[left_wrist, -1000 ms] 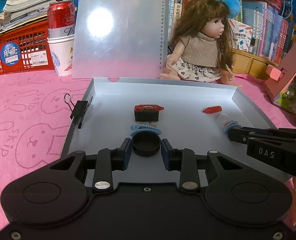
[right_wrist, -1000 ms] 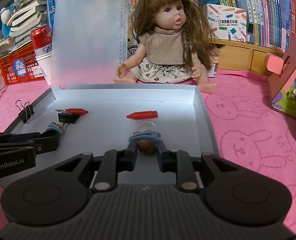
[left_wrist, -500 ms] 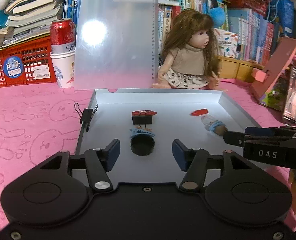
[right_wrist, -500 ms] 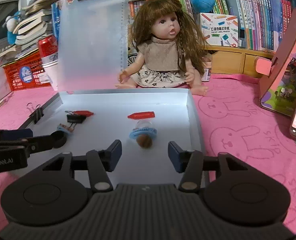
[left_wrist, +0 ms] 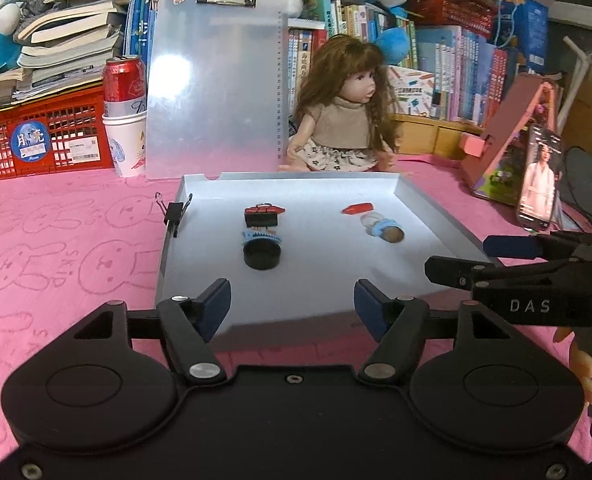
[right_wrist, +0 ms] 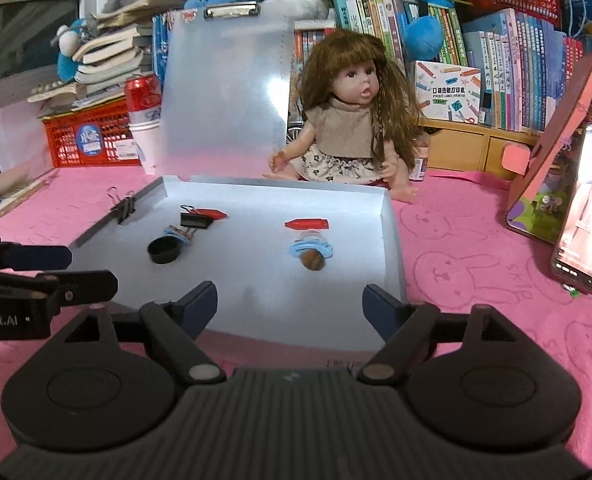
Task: Organize rigid objects
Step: 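Withdraw both tools from the box toward the remaining black caps and brown ball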
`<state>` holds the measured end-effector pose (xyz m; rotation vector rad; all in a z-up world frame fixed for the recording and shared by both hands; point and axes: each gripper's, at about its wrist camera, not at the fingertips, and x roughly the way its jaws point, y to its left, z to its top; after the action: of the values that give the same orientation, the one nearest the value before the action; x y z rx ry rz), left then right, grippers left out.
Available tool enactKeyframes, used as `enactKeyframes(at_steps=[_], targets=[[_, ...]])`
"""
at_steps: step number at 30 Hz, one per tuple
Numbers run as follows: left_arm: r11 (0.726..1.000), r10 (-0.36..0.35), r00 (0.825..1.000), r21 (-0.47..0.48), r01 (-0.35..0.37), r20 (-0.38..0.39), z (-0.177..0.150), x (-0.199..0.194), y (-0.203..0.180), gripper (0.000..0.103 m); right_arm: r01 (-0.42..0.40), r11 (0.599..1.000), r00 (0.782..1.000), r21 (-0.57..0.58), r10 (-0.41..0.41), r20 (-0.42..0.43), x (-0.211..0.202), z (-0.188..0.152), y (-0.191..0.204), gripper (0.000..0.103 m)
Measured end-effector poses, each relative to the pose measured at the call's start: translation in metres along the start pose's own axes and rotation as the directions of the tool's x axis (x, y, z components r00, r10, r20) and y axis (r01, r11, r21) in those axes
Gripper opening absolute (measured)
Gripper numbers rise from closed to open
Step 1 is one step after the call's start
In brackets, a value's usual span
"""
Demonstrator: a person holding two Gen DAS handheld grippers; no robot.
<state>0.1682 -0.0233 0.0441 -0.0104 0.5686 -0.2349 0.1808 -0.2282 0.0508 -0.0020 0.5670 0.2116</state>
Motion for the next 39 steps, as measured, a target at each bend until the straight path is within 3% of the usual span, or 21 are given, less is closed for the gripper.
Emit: enactKeyframes(at_steps=[15,31,39], targets=[[0.999,-0.043,0.999,0.002,0.043,0.009,-0.043,-0.059,-0.009,0.072,-0.025,1.0,0.999,-0.003,0.025,0.022,-0.057,-0.032,0.008,0.092],[0.997,-0.058,0.995,0.046,0.061,-0.075,-0.087,-0.067,-0.015,0.072,-0.052,0.999,0.998,-0.001,0.052,0.039,-0.091,-0.079,0.009,0.094],[0.995,-0.08,0.996,0.051,0.082,-0.047,-0.094,-0.074,-0.015,0.072,-0.07,0.996,0.997,-0.06,0.072,0.04,-0.103,-0.093,0.013,0.095]])
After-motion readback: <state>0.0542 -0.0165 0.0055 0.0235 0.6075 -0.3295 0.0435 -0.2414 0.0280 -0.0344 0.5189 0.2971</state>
